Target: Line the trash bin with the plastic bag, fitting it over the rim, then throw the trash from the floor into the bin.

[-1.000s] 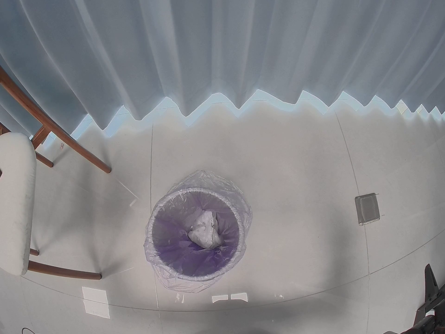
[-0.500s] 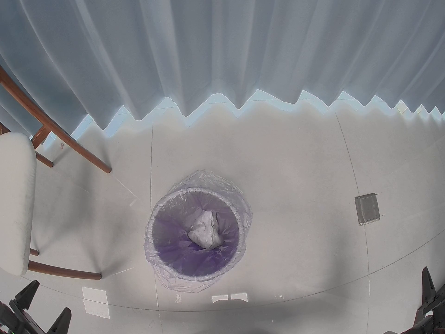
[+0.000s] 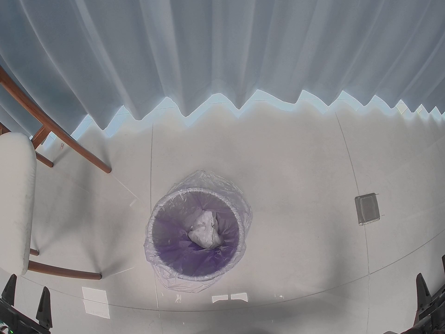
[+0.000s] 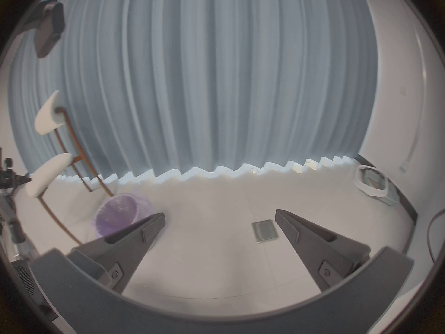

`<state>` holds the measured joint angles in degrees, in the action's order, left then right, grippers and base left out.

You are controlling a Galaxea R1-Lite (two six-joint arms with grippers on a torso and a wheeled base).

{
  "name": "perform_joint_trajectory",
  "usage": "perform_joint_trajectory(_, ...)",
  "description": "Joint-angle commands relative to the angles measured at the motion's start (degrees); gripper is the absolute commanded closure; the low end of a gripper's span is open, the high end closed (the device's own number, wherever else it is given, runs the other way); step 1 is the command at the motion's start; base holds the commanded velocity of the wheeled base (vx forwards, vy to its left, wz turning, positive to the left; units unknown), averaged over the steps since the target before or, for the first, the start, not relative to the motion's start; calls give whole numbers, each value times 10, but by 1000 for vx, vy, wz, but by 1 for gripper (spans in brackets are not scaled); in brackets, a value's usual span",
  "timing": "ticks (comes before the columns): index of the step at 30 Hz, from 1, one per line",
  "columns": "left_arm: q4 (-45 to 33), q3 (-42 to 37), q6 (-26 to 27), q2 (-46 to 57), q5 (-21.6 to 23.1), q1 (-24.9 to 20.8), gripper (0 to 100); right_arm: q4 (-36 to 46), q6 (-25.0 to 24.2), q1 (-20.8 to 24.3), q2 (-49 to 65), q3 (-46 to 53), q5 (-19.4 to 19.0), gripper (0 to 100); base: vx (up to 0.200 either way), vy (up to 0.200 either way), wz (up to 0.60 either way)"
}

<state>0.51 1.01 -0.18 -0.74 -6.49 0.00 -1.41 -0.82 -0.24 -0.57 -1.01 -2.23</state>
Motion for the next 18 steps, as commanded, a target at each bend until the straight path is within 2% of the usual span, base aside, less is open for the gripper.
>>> perform_joint_trajectory(1, 3, -10, 4, 7, 71, -1, 0, -10, -2, 0, 5, 10, -40, 0, 0, 0, 0)
perform_joint_trajectory(3, -1, -10, -12, 7, 58, 0, 0, -10, -2, 0, 4, 10, 28, 0, 0, 0, 0)
perform_joint_trajectory(5, -1, -10, -14, 7, 57, 0, 0, 18, -9, 0, 4, 10, 68, 0, 0, 0, 0)
perform_joint_trajectory(18, -1, -10, -14, 7, 57, -1, 0, 12, 11, 0, 5, 10, 47, 0, 0, 0, 0)
